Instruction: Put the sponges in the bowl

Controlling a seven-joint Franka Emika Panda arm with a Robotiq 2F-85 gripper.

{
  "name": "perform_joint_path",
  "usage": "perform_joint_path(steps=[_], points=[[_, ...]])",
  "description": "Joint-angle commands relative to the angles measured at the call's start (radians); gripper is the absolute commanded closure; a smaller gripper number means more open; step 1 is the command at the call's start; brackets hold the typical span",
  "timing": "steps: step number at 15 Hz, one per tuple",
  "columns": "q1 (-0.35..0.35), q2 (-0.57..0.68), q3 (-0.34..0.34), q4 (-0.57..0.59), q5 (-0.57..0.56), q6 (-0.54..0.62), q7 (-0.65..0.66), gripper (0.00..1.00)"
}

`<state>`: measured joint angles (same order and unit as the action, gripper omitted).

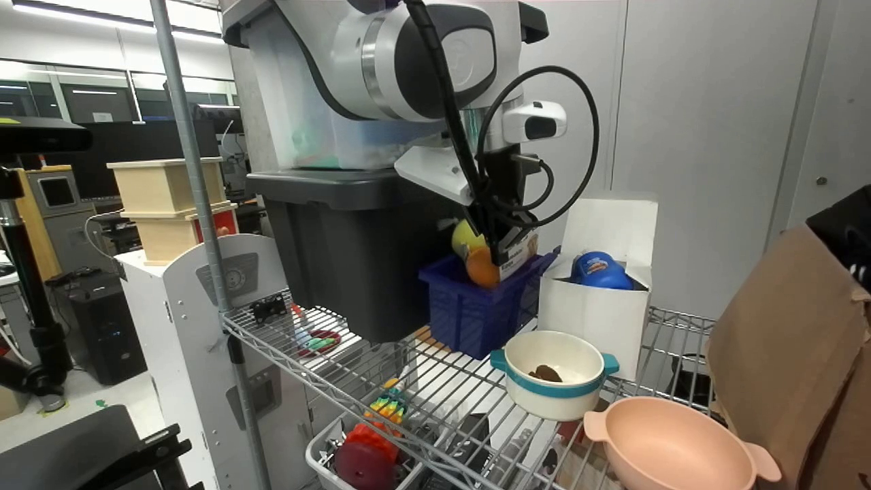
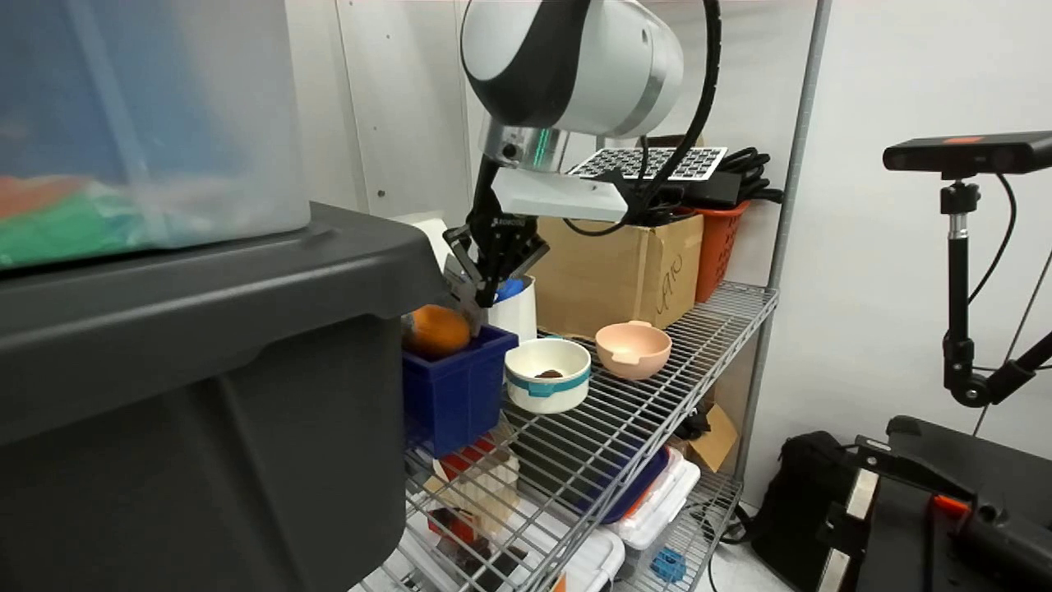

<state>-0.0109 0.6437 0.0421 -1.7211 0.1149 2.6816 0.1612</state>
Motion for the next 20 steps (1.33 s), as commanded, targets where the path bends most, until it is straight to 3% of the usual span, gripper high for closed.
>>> perform_joint_path(steps=[1,20], points=[[-0.035,-0.064,0.042,-0.018,0.059,-0.016,-0.060,1.00],[-0.106,-0.248,0.108,-0.034,0.274,-0.086,-0.218,1.00]])
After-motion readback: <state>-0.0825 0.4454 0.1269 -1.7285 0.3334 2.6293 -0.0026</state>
